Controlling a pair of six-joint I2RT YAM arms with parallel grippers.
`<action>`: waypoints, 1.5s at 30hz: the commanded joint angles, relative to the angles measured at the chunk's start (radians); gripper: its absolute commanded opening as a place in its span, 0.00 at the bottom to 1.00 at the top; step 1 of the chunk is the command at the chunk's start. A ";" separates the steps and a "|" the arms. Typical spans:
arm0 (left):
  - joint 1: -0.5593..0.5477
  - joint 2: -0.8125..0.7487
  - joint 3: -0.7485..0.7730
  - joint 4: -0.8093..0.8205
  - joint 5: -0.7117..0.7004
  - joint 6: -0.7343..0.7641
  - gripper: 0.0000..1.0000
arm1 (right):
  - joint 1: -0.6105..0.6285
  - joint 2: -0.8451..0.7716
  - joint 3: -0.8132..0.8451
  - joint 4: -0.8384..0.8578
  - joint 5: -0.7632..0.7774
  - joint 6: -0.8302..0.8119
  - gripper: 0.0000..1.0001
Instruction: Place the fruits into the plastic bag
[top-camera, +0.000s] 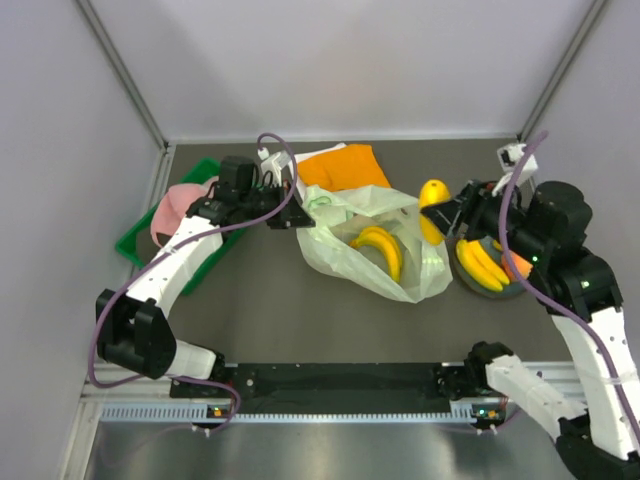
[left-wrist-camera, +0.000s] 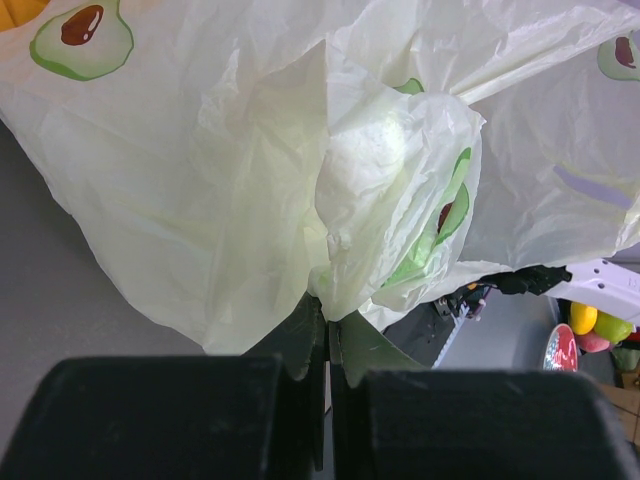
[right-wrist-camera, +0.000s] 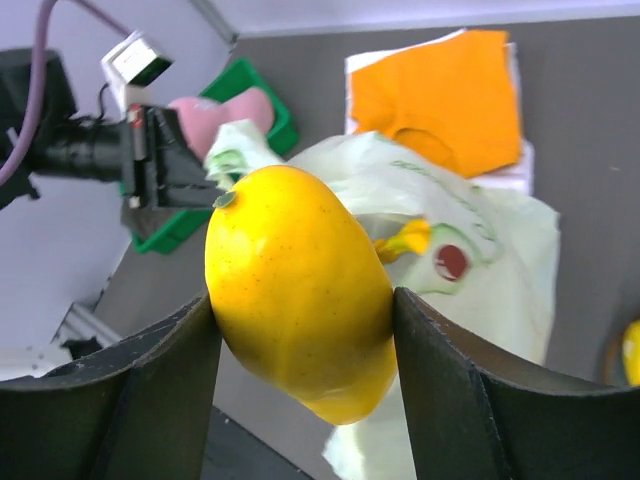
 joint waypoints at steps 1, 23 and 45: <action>0.005 -0.011 0.000 0.032 0.016 0.009 0.00 | 0.200 0.072 0.052 0.105 0.095 0.010 0.29; 0.005 -0.005 0.003 0.025 -0.001 0.019 0.00 | 0.609 0.566 0.291 -0.213 0.629 -0.130 0.29; 0.004 0.006 0.006 0.015 -0.007 0.025 0.00 | 0.609 0.690 0.075 -0.096 0.789 -0.029 0.32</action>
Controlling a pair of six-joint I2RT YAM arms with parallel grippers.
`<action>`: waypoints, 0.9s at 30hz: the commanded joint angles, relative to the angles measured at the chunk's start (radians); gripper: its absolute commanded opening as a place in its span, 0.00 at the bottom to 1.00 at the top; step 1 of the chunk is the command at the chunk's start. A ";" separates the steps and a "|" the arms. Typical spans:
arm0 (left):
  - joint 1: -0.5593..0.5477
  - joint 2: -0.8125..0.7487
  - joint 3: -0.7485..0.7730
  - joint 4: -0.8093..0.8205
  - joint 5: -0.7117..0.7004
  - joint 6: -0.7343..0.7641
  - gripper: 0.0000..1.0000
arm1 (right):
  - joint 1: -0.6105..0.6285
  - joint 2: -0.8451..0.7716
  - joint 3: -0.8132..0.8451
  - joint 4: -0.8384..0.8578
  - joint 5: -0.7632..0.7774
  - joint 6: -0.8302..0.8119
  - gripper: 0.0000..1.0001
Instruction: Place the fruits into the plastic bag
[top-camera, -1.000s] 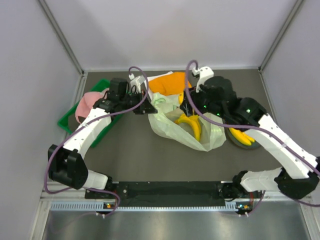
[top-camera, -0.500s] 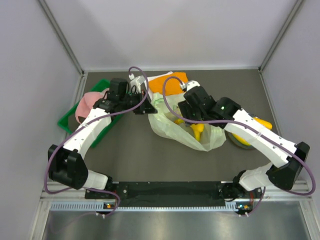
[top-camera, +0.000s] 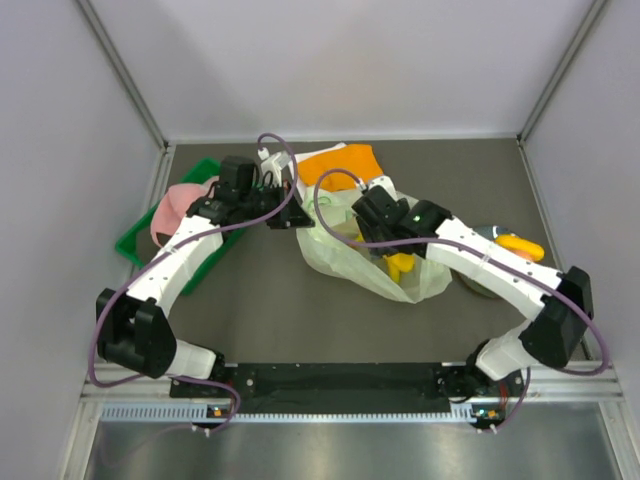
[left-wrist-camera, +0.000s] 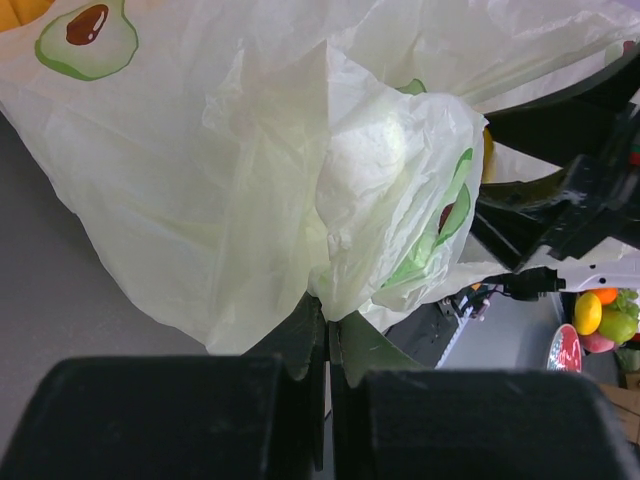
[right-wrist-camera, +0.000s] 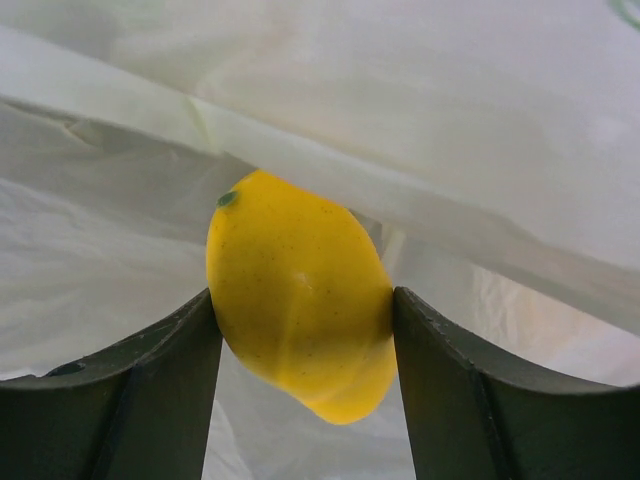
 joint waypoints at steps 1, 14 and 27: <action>0.005 0.006 0.006 0.021 0.000 0.016 0.00 | 0.011 0.054 -0.007 0.164 -0.002 0.007 0.32; 0.004 0.009 0.004 0.020 -0.004 0.016 0.00 | -0.029 0.268 0.035 0.305 0.046 0.062 0.33; 0.004 0.008 0.004 0.020 -0.003 0.015 0.00 | -0.036 0.284 -0.051 0.362 -0.043 0.096 0.38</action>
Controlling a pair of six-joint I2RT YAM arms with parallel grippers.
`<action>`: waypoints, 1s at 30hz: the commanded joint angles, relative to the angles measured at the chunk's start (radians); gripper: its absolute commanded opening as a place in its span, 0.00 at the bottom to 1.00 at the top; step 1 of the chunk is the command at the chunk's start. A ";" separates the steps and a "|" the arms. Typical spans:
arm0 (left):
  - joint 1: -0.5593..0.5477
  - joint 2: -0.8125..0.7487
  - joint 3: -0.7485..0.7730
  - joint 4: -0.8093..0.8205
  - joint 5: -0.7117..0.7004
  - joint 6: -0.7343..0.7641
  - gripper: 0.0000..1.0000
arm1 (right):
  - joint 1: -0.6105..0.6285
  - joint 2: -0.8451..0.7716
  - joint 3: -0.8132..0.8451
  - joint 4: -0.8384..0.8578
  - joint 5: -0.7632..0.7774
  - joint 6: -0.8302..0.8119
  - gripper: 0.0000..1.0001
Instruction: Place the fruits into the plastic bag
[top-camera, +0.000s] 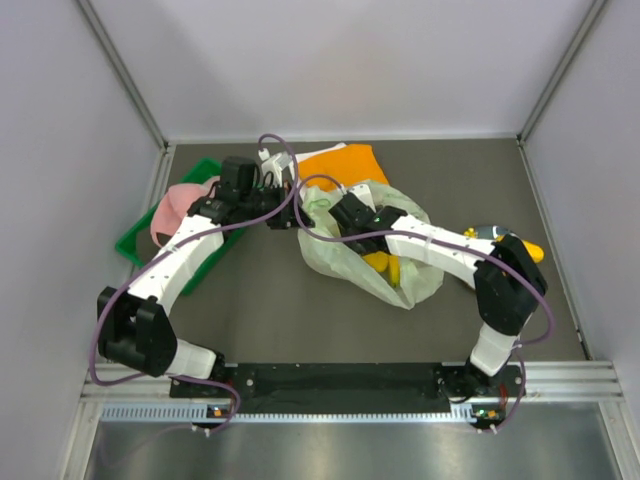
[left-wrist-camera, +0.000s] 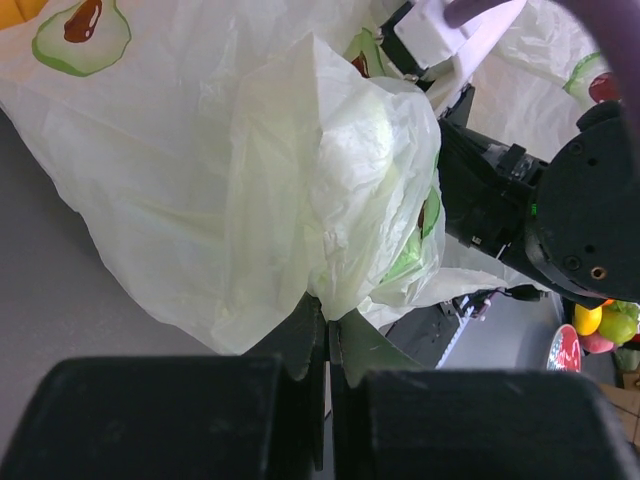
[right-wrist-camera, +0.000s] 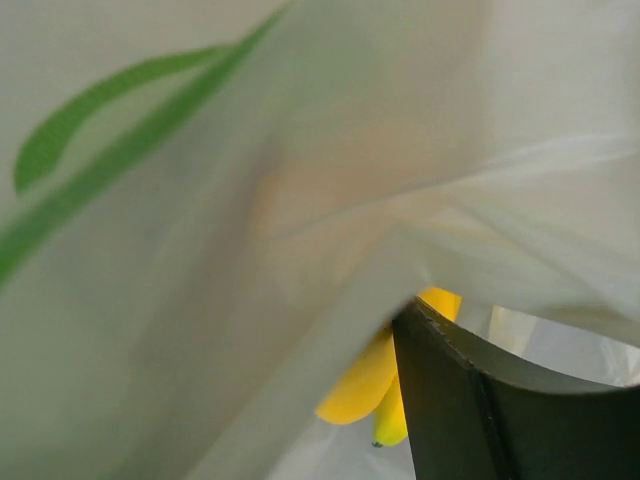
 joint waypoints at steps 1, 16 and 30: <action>0.005 0.002 0.004 0.024 0.000 0.015 0.00 | -0.010 0.003 -0.011 0.052 -0.046 0.027 0.38; 0.004 -0.008 0.004 0.023 0.004 0.015 0.00 | -0.009 -0.009 -0.012 0.053 -0.072 0.034 0.66; 0.004 -0.008 0.004 0.024 -0.002 0.016 0.00 | -0.010 -0.089 -0.045 0.089 -0.116 0.037 0.76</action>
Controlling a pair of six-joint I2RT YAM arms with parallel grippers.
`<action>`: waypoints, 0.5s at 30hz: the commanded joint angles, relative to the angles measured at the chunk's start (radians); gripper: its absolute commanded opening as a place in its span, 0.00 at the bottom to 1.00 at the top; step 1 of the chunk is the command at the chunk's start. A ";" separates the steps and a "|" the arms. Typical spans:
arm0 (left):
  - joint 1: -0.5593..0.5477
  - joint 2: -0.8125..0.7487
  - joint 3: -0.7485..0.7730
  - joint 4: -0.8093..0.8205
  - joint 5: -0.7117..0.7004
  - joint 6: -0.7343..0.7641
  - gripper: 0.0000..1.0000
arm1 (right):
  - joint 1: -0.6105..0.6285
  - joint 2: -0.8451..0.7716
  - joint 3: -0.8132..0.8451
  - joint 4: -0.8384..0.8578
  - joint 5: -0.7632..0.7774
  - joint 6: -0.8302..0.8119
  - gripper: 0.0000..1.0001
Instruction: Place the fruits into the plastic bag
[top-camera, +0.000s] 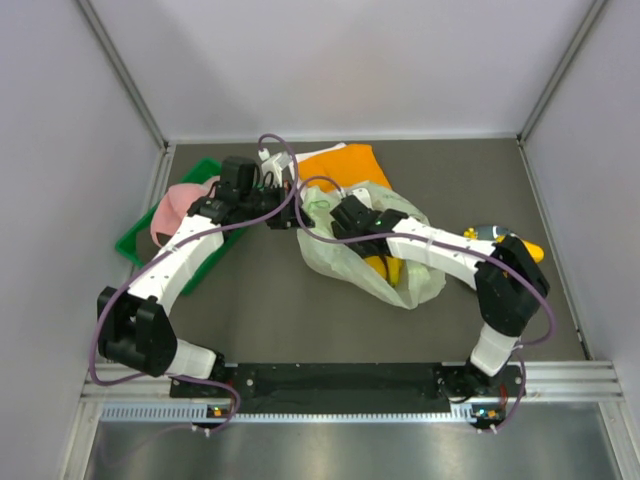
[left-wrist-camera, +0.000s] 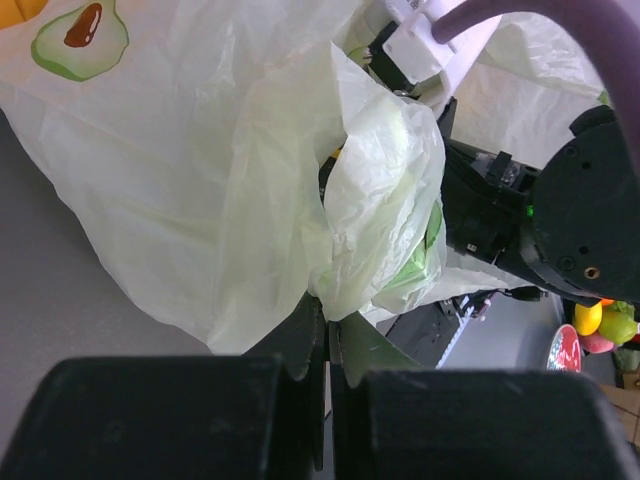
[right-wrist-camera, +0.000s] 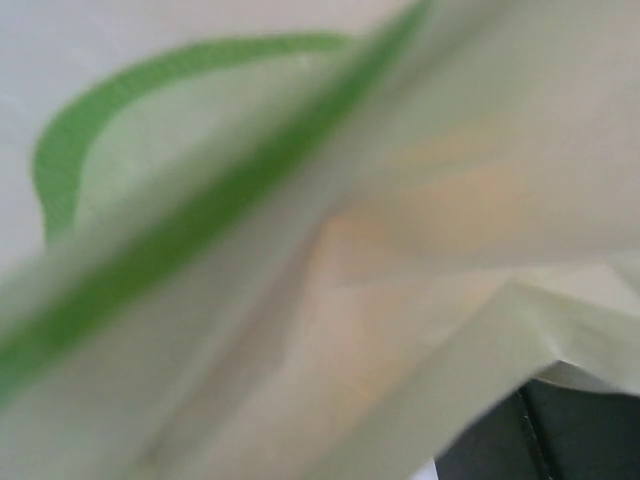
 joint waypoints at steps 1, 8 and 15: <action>0.003 -0.008 0.004 0.023 -0.002 0.018 0.00 | -0.009 -0.094 -0.012 0.045 -0.020 0.013 0.76; 0.003 -0.008 0.004 0.024 -0.003 0.016 0.00 | -0.009 -0.150 -0.021 0.050 -0.009 0.019 0.75; 0.003 -0.007 0.004 0.024 0.000 0.016 0.00 | -0.009 -0.252 -0.050 0.076 -0.046 0.016 0.73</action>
